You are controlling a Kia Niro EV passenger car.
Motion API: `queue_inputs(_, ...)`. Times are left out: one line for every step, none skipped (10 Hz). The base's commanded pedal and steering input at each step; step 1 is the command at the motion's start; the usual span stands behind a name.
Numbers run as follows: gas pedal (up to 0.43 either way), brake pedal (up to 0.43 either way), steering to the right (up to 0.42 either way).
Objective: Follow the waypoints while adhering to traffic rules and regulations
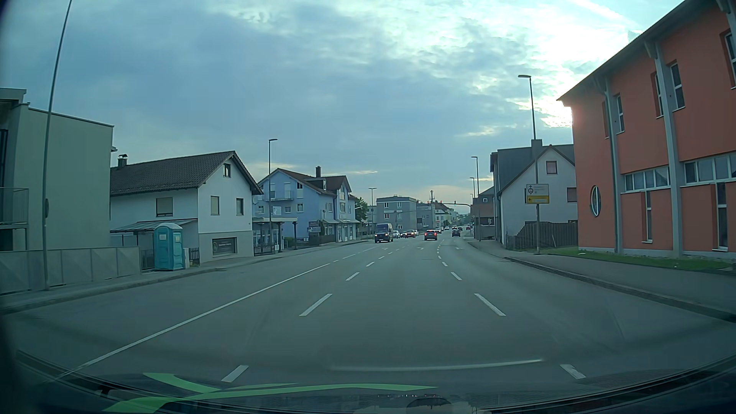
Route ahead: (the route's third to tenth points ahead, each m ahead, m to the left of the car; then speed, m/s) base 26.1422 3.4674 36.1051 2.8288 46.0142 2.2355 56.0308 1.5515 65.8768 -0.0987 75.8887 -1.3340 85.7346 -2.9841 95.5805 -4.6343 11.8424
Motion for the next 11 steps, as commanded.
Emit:
queue_inputs(0.000, 0.110, 0.009)
queue_inputs(0.000, 0.159, 0.009)
queue_inputs(0.000, 0.189, 0.009)
queue_inputs(0.000, 0.201, 0.010)
queue_inputs(0.000, 0.207, 0.009)
queue_inputs(0.000, 0.213, 0.010)
queue_inputs(0.000, 0.213, 0.009)
queue_inputs(0.000, 0.213, 0.010)
queue_inputs(0.000, 0.213, 0.010)
queue_inputs(0.000, 0.220, 0.009)
queue_inputs(0.000, 0.220, 0.009)
